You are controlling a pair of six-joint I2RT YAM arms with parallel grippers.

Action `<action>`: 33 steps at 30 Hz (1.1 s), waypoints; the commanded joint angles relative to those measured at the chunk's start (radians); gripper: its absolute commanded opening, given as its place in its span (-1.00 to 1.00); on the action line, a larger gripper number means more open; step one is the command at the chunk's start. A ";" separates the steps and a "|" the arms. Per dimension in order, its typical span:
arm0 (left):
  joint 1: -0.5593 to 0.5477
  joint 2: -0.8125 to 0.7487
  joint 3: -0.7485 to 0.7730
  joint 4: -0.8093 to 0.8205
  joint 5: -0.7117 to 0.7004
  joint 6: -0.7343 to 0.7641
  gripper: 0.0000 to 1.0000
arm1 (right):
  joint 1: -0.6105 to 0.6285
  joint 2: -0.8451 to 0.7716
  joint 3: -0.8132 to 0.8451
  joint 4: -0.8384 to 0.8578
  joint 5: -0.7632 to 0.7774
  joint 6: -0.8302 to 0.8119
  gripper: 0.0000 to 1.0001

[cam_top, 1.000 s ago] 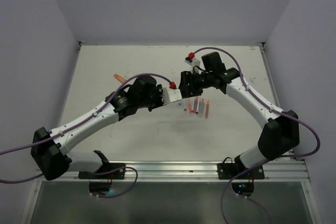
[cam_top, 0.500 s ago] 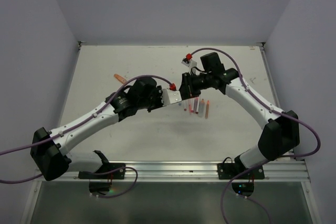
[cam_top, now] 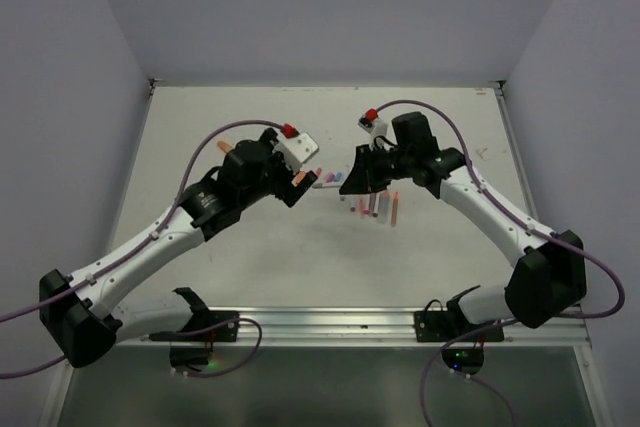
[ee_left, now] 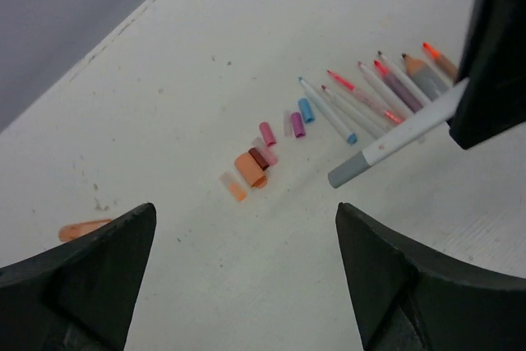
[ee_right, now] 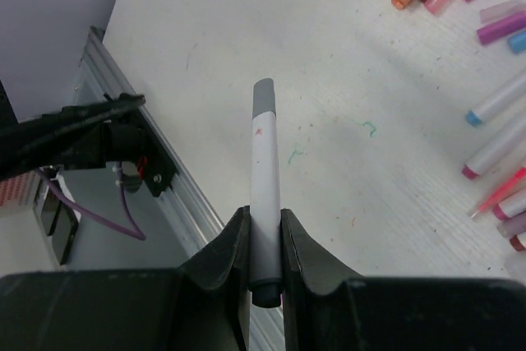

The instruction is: Open the pen caps

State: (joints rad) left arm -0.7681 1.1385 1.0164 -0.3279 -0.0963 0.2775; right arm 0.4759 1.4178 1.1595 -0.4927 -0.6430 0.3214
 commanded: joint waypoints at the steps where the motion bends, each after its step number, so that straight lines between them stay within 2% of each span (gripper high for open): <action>1: 0.096 -0.040 0.014 0.115 -0.046 -0.396 0.86 | -0.002 -0.109 -0.049 0.189 0.081 0.005 -1.00; 3: 0.162 -0.063 0.004 0.136 -0.077 -0.580 0.87 | 0.003 -0.157 -0.102 0.291 0.103 0.013 -1.00; 6: 0.171 -0.085 0.007 0.122 -0.179 -0.751 0.83 | 0.015 -0.203 -0.170 0.425 0.163 0.011 -1.00; 9: 0.170 -0.103 0.005 0.102 -0.233 -1.040 0.79 | 0.038 -0.230 -0.236 0.571 0.210 0.015 -1.00; 12: 0.170 -0.111 -0.009 0.082 -0.247 -1.252 0.76 | 0.088 -0.253 -0.311 0.733 0.272 0.015 -1.00; 15: 0.170 -0.114 -0.030 0.121 -0.230 -1.381 0.71 | 0.136 -0.263 -0.365 0.856 0.367 -0.001 -1.00; 19: 0.170 -0.089 -0.042 0.171 -0.178 -1.469 0.63 | 0.187 -0.264 -0.425 1.012 0.463 -0.016 -1.00; 22: 0.168 -0.045 -0.030 0.178 -0.145 -1.499 0.58 | 0.219 -0.249 -0.434 1.065 0.497 -0.034 -1.00; 33: 0.168 0.017 -0.013 0.224 -0.157 -1.563 0.16 | 0.314 -0.195 -0.446 1.155 0.566 -0.114 -1.00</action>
State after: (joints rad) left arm -0.5968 1.1500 0.9783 -0.1654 -0.2310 -1.2430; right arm 0.7635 1.2057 0.7155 0.5655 -0.1326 0.2596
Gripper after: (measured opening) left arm 0.597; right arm 0.178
